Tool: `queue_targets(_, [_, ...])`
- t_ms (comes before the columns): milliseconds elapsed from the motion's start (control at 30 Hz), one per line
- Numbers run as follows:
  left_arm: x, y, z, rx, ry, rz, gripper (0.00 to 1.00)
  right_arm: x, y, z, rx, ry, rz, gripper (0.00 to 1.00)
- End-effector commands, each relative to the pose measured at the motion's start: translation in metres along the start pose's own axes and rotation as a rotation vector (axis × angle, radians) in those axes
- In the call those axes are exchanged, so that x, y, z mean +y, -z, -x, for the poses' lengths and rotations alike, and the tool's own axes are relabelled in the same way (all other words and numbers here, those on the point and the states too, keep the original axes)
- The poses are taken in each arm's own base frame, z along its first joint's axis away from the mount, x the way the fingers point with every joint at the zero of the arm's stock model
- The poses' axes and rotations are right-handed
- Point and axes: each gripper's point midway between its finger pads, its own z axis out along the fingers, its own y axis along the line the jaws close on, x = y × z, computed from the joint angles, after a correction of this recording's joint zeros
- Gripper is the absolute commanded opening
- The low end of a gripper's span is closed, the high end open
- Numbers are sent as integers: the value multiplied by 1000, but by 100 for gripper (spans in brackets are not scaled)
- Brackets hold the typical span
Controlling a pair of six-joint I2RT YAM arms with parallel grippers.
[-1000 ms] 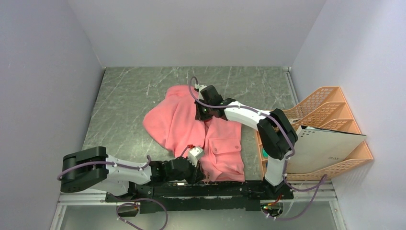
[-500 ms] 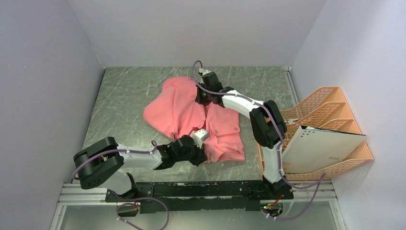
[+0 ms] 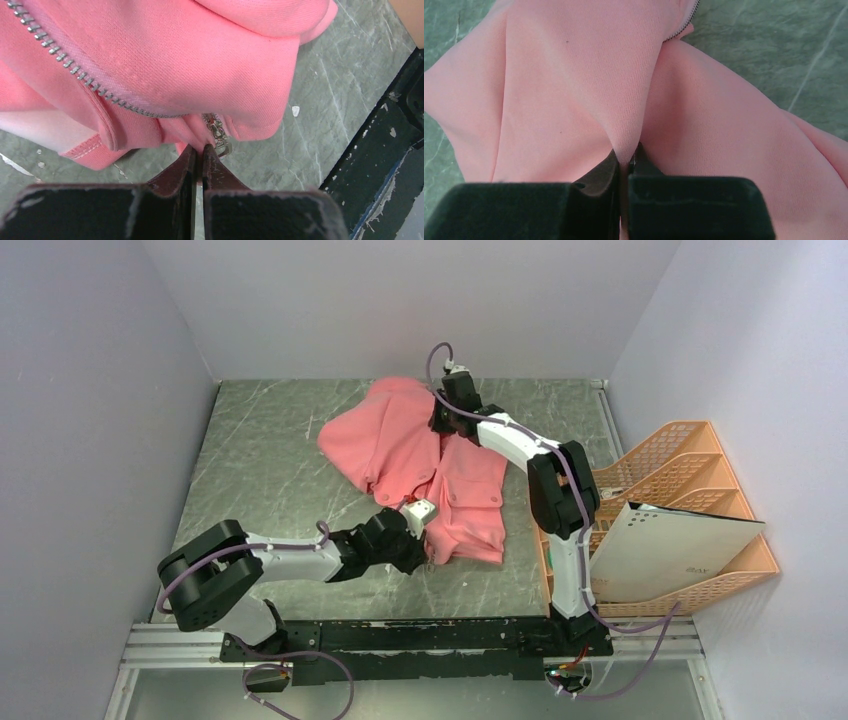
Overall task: Zip up the jacket
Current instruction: Move the jacket to the center of the board.
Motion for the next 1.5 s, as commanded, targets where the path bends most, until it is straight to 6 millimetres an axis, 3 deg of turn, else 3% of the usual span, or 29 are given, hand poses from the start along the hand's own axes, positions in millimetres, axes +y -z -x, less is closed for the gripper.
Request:
queue_targets(0, [-11, 6, -36, 142, -14, -66, 5, -29, 28, 136, -405, -92, -76, 0])
queue_targets(167, [-11, 6, -36, 144, -21, -67, 5, -29, 34, 151, -431, -86, -54, 1])
queue_targets(233, [-11, 6, -36, 144, -21, -70, 5, -19, 40, 157, -440, -67, 0, 10])
queue_targets(400, [-12, 5, -36, 146, -21, -73, 5, 13, 70, 168, -445, -38, 152, 43])
queue_targets(533, [-12, 5, -34, 143, -28, -73, 5, 23, 100, 174, -459, -33, 189, 52])
queue_targets(633, [-11, 5, -34, 144, -31, -70, 5, 12, 121, 170, -453, -39, 127, 54])
queue_targets(767, [-12, 6, -34, 142, -32, -73, 5, -16, 138, 134, -364, -53, -10, 59])
queue_targets(900, [-12, 6, -35, 143, -33, -76, 5, -16, 139, 67, -222, -28, -33, 64])
queue_targets(1033, [-13, 8, -36, 145, -32, -79, 5, -8, 135, 27, -149, 5, -26, 67])
queue_targets(1200, [-11, 10, -38, 144, -30, -70, 5, -2, 112, 0, -66, 14, 6, 68])
queue_targets(1467, [-11, 13, -40, 146, -23, -76, 5, -16, 91, -13, -33, 46, -52, 62])
